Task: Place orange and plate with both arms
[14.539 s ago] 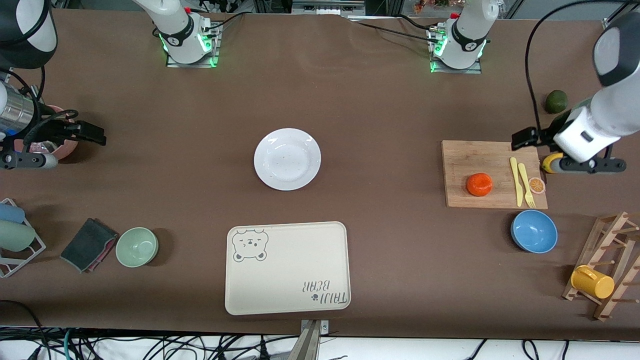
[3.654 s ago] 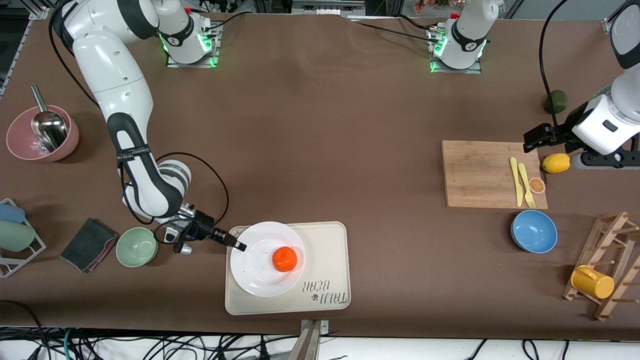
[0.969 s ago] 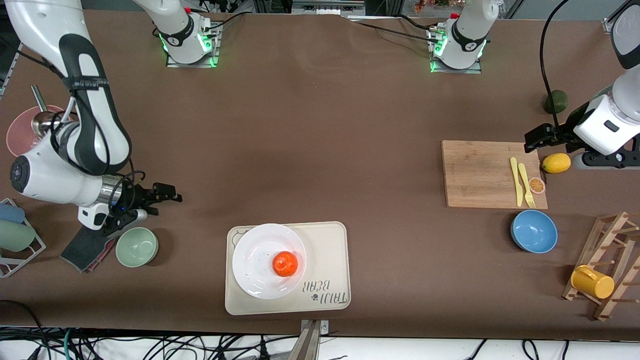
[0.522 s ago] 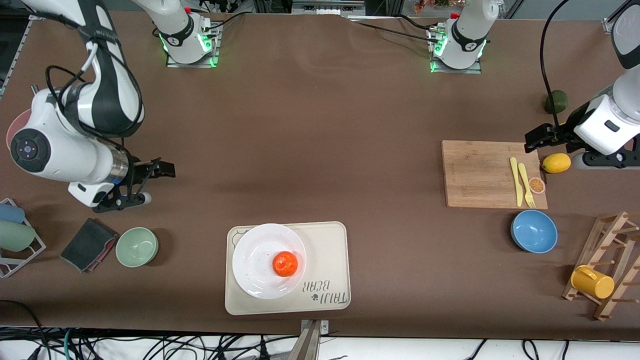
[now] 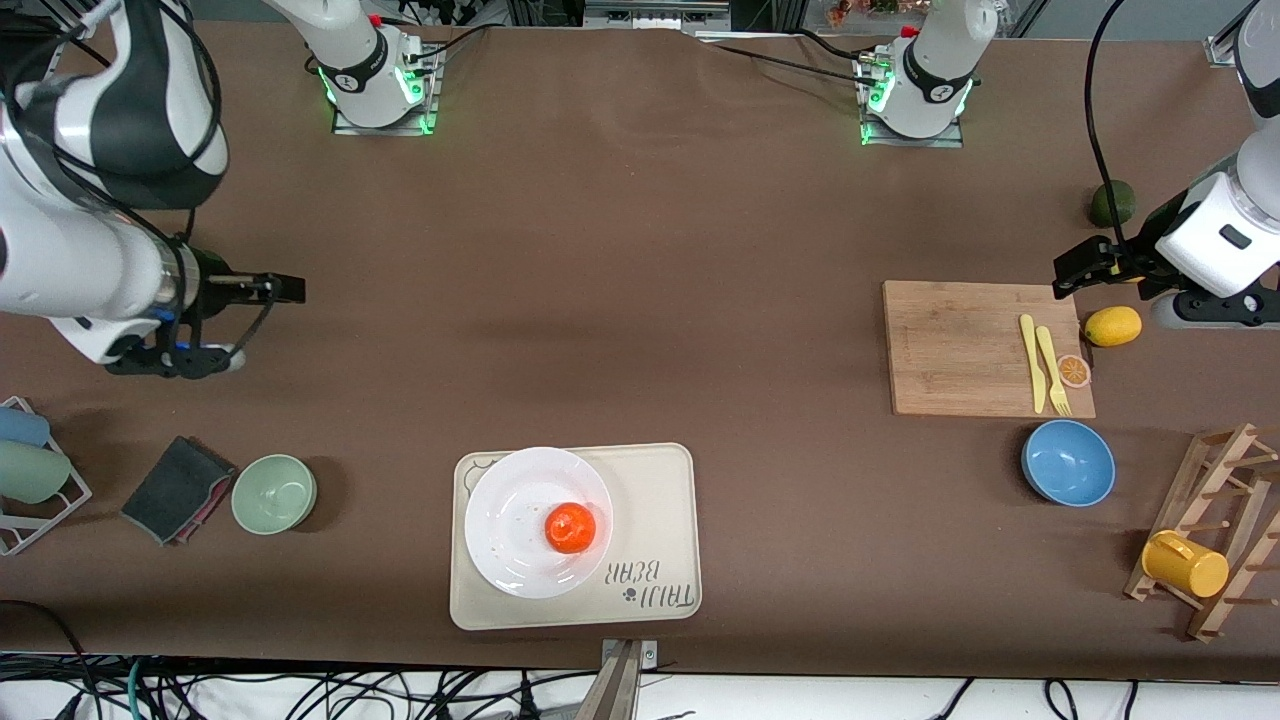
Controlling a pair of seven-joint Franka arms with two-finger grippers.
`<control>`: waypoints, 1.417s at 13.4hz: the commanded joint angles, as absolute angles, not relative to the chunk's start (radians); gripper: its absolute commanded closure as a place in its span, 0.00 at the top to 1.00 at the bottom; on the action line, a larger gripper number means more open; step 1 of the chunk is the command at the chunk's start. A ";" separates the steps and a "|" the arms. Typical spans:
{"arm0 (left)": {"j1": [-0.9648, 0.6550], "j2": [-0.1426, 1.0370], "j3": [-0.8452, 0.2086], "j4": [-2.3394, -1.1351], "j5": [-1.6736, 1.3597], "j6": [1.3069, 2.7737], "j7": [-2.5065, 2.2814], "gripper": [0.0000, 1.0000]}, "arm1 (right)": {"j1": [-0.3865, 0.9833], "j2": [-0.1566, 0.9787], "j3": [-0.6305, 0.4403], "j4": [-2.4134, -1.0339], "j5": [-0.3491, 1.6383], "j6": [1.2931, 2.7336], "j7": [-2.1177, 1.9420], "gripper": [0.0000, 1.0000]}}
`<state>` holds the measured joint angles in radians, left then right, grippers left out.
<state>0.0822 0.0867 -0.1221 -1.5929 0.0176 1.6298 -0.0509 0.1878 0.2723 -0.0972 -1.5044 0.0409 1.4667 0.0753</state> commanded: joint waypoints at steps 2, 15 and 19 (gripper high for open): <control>0.077 0.081 -0.117 -1.582 0.009 1.615 -0.040 1.00 | 0.187 0.196 -0.103 -1.555 0.002 1.465 0.089 1.00; 0.086 0.074 -0.130 -1.597 -0.008 1.623 -0.080 1.00 | -0.014 0.054 0.045 -1.671 0.000 1.605 0.078 1.00; 0.086 0.072 -0.130 -1.598 -0.008 1.621 -0.080 1.00 | -0.014 0.055 0.003 -1.643 0.002 1.536 0.060 1.00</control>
<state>0.0821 0.0867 -0.1295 -1.5936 0.0172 1.6297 -0.0733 -0.0029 0.0587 0.0052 -1.6554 0.0144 1.5596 0.0717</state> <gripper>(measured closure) 0.000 0.000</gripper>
